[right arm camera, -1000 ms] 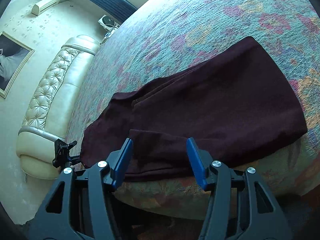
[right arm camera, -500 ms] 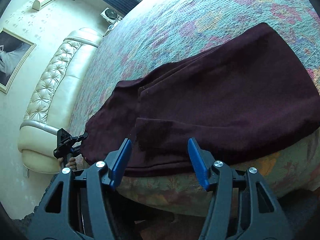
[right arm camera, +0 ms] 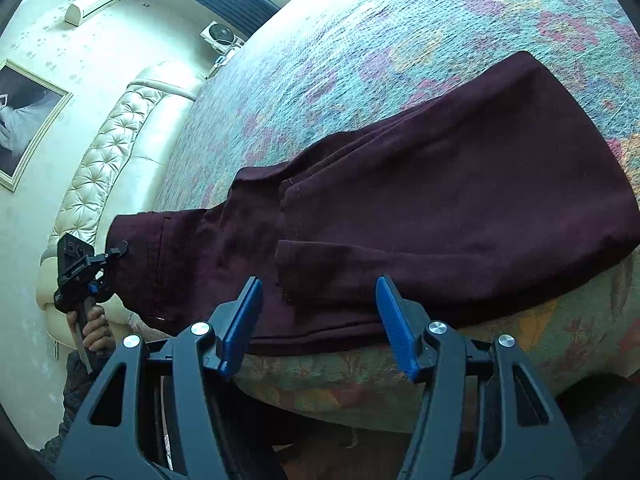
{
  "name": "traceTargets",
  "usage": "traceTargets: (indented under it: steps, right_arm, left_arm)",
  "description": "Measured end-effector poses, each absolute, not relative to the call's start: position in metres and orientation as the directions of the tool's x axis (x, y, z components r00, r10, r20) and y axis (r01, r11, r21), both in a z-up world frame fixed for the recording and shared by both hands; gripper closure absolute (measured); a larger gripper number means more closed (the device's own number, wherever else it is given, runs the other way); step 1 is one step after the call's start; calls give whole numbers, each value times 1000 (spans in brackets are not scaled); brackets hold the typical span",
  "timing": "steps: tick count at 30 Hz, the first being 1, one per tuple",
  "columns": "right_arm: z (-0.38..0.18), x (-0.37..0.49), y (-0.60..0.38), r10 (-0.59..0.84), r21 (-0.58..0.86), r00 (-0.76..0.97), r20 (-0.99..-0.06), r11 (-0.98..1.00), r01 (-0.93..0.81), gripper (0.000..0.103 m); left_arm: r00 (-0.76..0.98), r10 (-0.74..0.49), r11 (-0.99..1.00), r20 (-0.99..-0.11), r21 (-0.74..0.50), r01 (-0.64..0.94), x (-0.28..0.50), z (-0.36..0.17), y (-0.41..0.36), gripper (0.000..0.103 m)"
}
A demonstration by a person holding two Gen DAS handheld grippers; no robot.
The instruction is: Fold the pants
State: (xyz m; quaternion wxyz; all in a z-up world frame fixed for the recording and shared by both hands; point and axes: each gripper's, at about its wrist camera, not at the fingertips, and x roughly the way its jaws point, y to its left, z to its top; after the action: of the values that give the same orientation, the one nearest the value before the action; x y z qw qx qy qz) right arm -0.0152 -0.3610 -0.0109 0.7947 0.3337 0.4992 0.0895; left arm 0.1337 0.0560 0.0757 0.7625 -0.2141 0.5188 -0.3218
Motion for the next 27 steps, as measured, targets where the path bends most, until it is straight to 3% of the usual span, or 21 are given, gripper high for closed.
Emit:
traceTargets:
  steps: [5,12,20,23,27]
  right_arm:
    - [-17,-17,-354,491,627,471,-733,756,189,44]
    - [-22,-19,-351,488,622,460,-742,758,199,44]
    - [-27,-20,-357,495,638,464,-735,738,222,44]
    - [-30,-19,-361,498,643,465,-732,731,230,44]
    - [-30,-19,-367,497,648,471,-729,724,237,44]
  left_arm:
    - [284,-605,785,-744,-498,369,110,80,-20,85]
    - [308,-422,852,-853,-256,457,84,26,-118,86]
    - [398,-239,884,-886,-29,466,67,-18,-159,85]
    - [413,-232,885,-881,-14,466,63,-18,-163,79]
    - [409,-298,875,-862,-75,479,59,-12,-160,53]
